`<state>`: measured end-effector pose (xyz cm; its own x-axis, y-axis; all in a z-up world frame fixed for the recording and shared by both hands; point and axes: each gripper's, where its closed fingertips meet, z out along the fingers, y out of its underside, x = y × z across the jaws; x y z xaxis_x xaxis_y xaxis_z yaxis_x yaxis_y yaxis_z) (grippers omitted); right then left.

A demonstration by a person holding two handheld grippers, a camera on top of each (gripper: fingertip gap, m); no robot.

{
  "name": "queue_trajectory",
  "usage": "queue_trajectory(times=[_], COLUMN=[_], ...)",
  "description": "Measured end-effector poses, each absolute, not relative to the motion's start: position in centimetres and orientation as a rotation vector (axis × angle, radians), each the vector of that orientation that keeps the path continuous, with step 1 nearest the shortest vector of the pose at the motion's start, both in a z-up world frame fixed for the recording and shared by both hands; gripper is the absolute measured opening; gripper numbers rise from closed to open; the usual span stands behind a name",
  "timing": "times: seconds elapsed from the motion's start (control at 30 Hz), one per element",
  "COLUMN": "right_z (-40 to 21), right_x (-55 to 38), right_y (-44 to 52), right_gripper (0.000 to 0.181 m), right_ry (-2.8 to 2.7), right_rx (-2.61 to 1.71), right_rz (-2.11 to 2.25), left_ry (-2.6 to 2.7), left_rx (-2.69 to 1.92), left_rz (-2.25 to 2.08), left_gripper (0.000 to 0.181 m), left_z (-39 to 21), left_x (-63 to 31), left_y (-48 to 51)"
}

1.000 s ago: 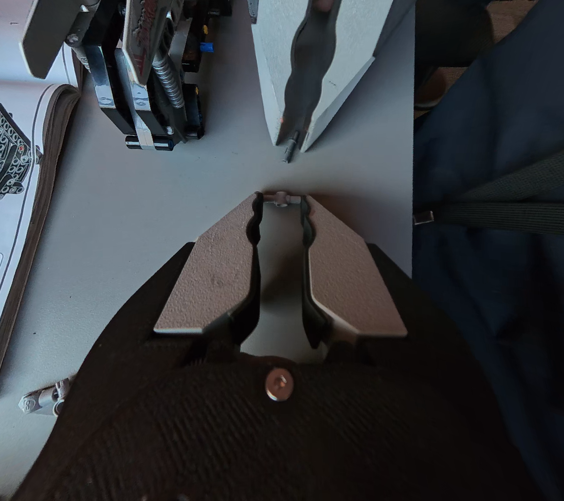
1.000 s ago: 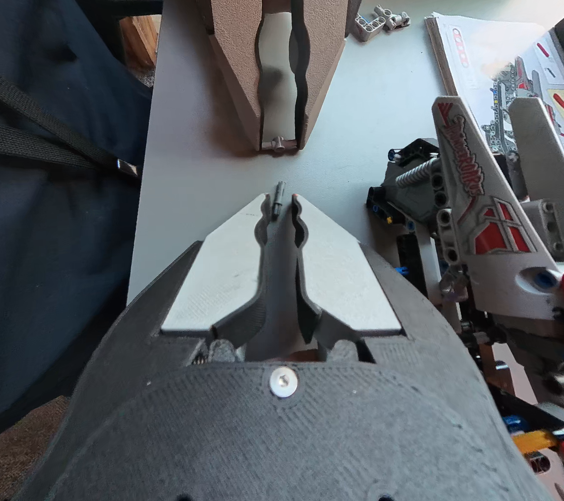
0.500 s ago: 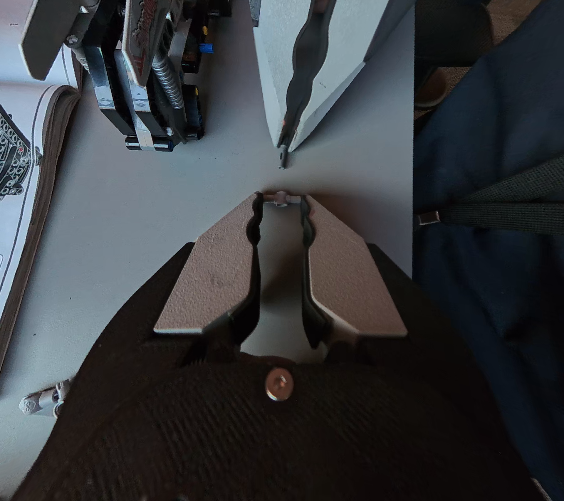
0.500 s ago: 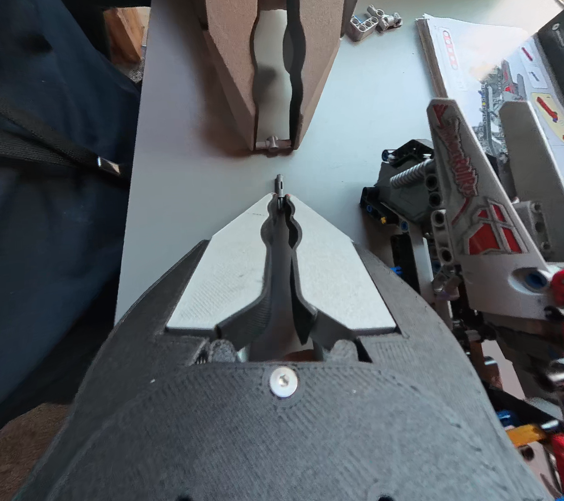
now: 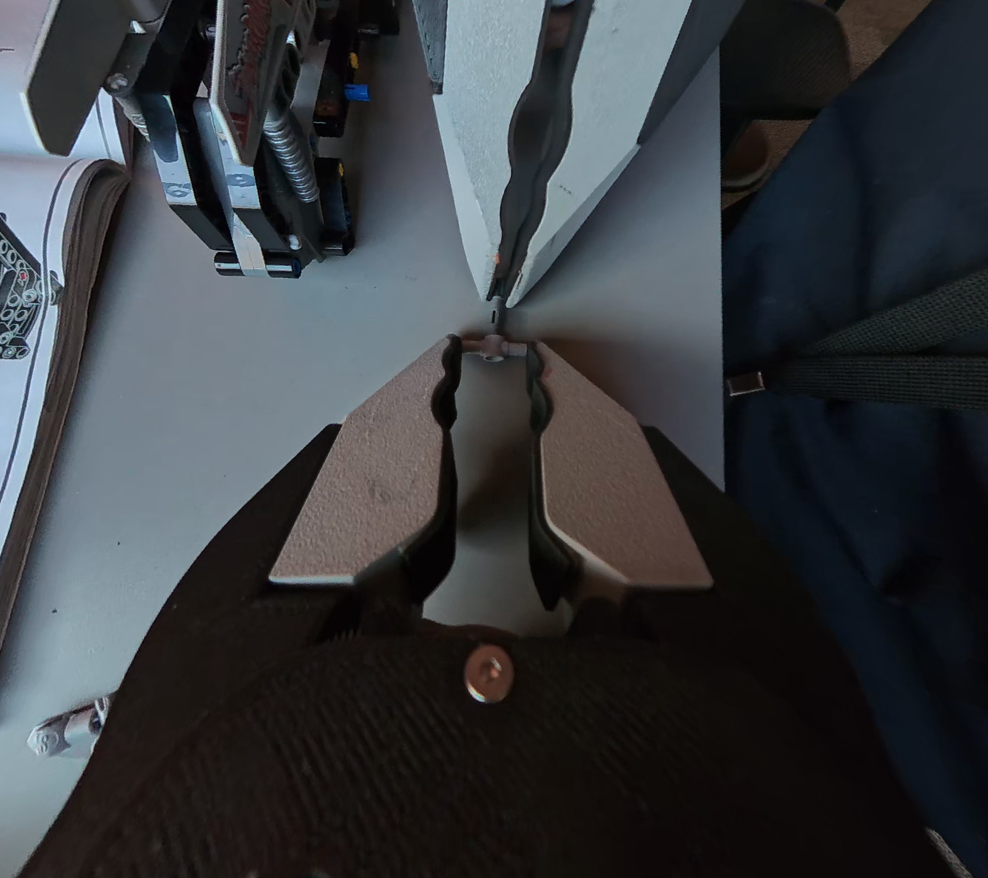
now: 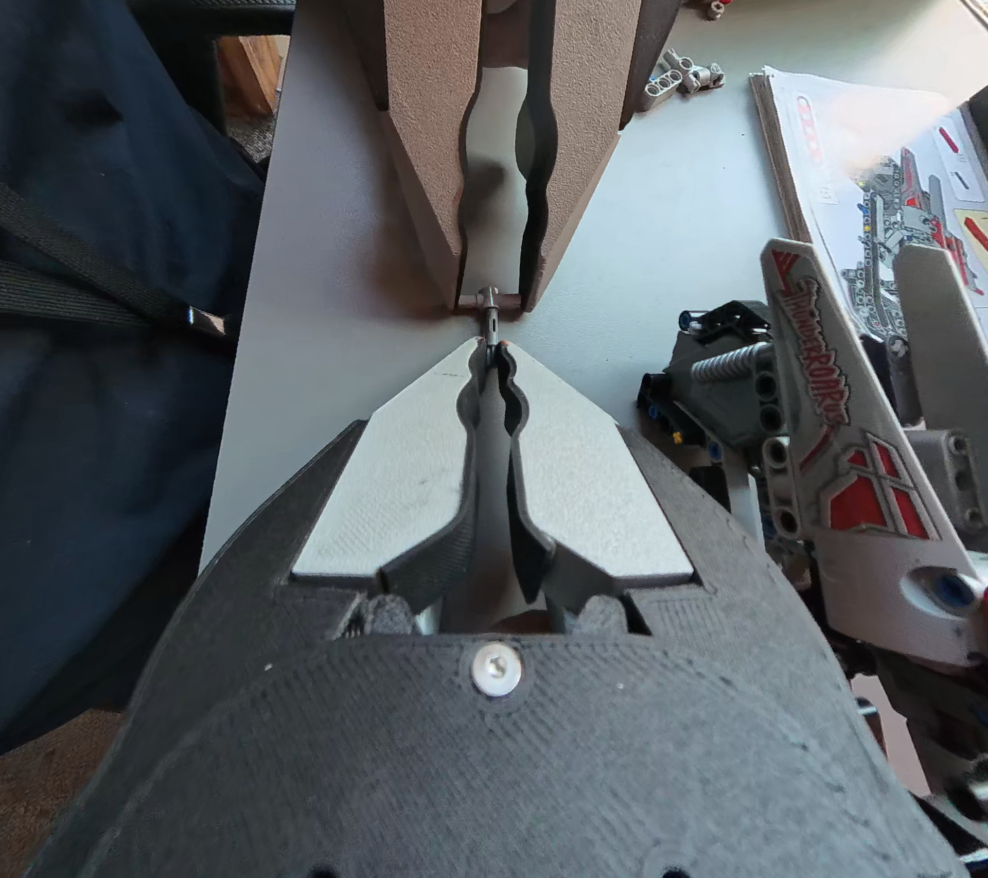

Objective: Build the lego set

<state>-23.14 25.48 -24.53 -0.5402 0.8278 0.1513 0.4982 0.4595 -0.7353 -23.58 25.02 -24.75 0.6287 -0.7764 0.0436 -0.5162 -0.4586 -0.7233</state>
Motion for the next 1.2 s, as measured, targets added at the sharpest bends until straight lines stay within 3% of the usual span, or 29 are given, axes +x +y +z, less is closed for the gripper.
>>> queue_trajectory(times=[0.03,1.2], right_z=[-24.51,-24.74], right_x=[-23.13,-22.55], right_y=[25.48,25.43], right_gripper=[0.001,0.004], right_ry=[-2.216,-2.248], right_rx=[-1.104,-1.112], right_rz=[0.885,0.913], left_ry=[1.009,1.025], left_rx=[-2.161,-2.158], left_rz=[-0.489,-0.523], left_gripper=[0.022,0.021], left_z=[-24.75,-24.78], left_x=[-23.56,-23.17], left_y=[25.02,25.02])
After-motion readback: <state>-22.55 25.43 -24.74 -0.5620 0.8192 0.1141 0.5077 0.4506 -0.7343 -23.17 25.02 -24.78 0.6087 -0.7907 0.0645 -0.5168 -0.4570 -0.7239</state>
